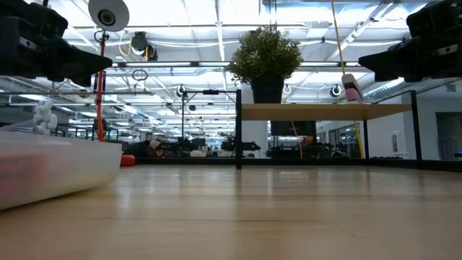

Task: Pack school essentials
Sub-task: Return to Home Position

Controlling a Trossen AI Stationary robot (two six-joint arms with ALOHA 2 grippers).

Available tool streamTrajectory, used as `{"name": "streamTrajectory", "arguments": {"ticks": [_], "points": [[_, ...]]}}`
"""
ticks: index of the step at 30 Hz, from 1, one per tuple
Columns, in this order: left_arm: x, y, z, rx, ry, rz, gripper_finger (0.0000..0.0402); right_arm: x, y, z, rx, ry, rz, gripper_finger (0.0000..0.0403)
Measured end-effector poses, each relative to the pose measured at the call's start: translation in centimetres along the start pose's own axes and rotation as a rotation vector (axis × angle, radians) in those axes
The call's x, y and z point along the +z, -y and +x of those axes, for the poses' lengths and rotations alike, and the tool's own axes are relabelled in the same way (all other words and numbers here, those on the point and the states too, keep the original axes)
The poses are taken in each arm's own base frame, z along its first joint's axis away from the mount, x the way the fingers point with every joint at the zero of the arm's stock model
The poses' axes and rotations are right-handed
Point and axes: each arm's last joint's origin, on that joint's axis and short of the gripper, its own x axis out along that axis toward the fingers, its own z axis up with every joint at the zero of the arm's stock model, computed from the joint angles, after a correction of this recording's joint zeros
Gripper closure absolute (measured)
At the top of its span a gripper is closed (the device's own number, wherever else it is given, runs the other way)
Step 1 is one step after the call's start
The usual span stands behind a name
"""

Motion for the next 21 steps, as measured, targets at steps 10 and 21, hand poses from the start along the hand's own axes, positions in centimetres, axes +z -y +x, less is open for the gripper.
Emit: {"name": "streamTrajectory", "arguments": {"ticks": [10, 21], "points": [[0.08, -0.03, 0.00, 0.009, 0.009, 0.000, 0.0369, 0.00, 0.00, 0.00, 0.000, 0.000, 0.000, 0.0403], [0.09, -0.03, 0.00, 0.009, 0.011, -0.001, 0.0369, 0.02, 0.00, 0.00, 0.000, 0.001, 0.000, 0.0403]]}}
